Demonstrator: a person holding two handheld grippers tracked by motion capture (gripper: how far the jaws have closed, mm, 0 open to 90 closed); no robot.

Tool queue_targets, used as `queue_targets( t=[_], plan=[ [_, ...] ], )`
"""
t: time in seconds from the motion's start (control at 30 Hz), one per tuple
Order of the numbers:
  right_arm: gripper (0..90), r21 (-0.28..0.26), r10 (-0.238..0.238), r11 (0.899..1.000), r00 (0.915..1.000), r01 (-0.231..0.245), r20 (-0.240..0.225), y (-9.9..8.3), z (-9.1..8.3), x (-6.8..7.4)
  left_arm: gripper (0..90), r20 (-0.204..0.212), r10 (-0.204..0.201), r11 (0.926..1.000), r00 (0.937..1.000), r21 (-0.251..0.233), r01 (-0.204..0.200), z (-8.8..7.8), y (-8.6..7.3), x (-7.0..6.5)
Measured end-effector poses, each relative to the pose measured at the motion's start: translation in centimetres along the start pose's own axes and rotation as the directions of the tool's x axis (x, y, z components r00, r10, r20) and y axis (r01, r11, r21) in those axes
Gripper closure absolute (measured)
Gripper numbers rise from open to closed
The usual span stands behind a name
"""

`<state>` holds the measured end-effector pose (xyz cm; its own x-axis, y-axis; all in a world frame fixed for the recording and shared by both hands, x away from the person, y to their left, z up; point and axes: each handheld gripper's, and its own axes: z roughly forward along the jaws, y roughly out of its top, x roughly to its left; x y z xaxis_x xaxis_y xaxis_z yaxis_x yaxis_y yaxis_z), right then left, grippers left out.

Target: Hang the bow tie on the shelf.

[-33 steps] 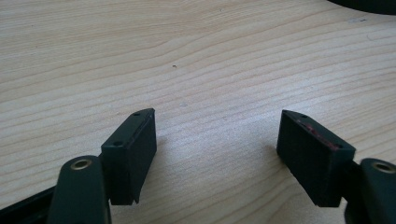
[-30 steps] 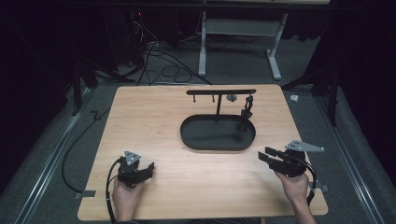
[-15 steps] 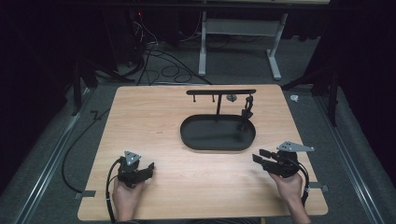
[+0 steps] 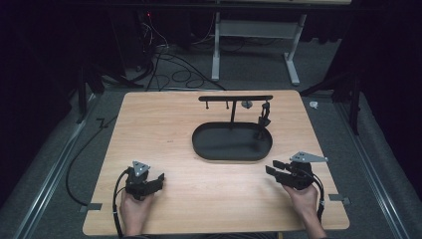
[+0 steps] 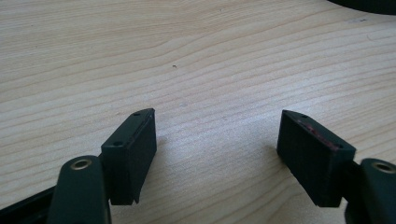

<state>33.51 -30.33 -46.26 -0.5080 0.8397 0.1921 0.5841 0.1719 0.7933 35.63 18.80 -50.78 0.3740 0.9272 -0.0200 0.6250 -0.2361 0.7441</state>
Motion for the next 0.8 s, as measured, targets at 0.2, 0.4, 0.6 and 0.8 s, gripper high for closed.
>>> queue_targets(
  t=[0.2, 0.4, 0.6, 0.8],
  plan=[
    [56.8, 0.016, 0.006, 1.0, 1.0, -0.007, 0.007, -0.3, 0.6, 0.0, 28.9, -0.001, 0.0, 1.0, 1.0, 0.0, 0.0, 0.0, 0.0, 0.0],
    [56.8, 0.027, 0.002, 1.0, 0.9997, -0.003, 0.023, -0.5, 1.2, 0.0, 28.6, -0.001, 0.002, 1.0, 1.0, 0.0, -0.002, 0.0, 0.0, 0.0],
    [56.7, 0.044, 0.001, 0.999, 0.9994, -0.002, 0.035, -0.9, 2.1, 0.0, 28.6, -0.001, 0.002, 1.0, 1.0, 0.001, -0.002, 0.0, 0.0, 0.0],
    [56.8, 0.053, 0.004, 0.999, 0.9988, -0.007, 0.048, -1.1, 2.8, 0.0, 28.6, -0.002, 0.002, 1.0, 1.0, 0.0, -0.002, 0.0, 0.0, 0.0]
  ],
)
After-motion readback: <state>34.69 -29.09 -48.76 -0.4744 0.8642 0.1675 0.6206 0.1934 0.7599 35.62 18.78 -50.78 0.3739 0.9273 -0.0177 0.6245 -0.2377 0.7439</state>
